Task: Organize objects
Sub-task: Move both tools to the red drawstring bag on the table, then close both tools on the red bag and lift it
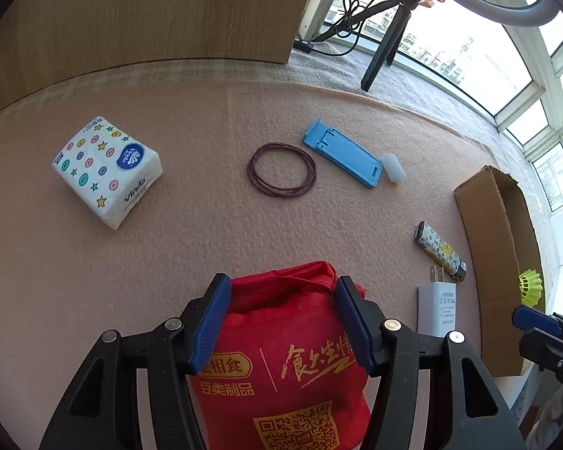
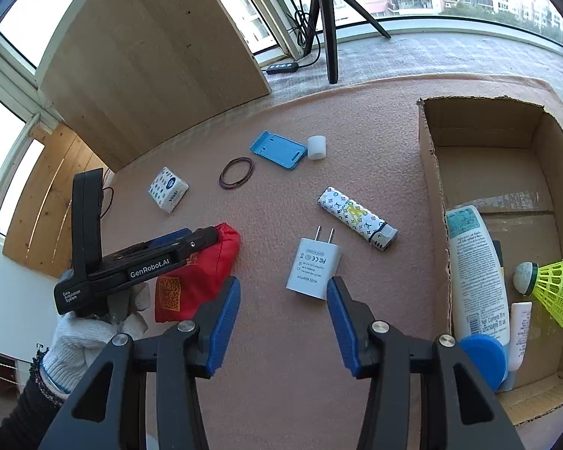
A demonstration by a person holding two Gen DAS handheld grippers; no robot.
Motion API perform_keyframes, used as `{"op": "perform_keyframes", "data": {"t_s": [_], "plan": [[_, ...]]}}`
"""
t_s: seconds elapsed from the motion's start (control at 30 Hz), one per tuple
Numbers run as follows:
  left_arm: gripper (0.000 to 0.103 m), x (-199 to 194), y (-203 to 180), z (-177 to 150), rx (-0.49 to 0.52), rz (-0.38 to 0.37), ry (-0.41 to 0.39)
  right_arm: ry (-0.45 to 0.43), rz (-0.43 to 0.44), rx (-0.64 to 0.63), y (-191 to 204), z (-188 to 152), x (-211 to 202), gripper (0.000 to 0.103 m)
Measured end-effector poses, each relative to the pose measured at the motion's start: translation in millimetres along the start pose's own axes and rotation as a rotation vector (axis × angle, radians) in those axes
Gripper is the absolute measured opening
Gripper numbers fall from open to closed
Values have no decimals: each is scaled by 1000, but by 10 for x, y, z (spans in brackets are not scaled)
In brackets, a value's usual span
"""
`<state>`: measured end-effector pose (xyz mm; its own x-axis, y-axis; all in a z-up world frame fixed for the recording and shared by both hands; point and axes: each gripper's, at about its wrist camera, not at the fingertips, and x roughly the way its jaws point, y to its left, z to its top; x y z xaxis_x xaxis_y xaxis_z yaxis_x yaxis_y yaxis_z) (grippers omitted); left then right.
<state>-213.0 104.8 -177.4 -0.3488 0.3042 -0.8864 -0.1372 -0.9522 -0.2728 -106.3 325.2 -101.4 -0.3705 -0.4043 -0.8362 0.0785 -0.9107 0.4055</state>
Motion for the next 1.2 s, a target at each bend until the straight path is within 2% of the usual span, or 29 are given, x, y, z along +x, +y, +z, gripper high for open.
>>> {"op": "perform_keyframes", "data": {"t_s": [0.33,0.6,0.73,0.83,1.0,1.2], "plan": [[61,-288,40,-687,-65,3,-33,34,18,-23,173,-262,101,44],[62,-611,51,-879,3,-9,-53,64,38,-27,291,-414,203,46],[76,-835,129,-964,49,-29,-61,78,64,-20,354,-464,265,54],[76,-938,232,-1077,45,-80,-42,96,82,-23,425,-502,323,63],[76,-925,355,-1222,19,-157,13,155,111,-53,584,-557,490,64],[76,-793,395,-1282,-7,-191,60,212,132,-60,720,-607,692,64]]}}
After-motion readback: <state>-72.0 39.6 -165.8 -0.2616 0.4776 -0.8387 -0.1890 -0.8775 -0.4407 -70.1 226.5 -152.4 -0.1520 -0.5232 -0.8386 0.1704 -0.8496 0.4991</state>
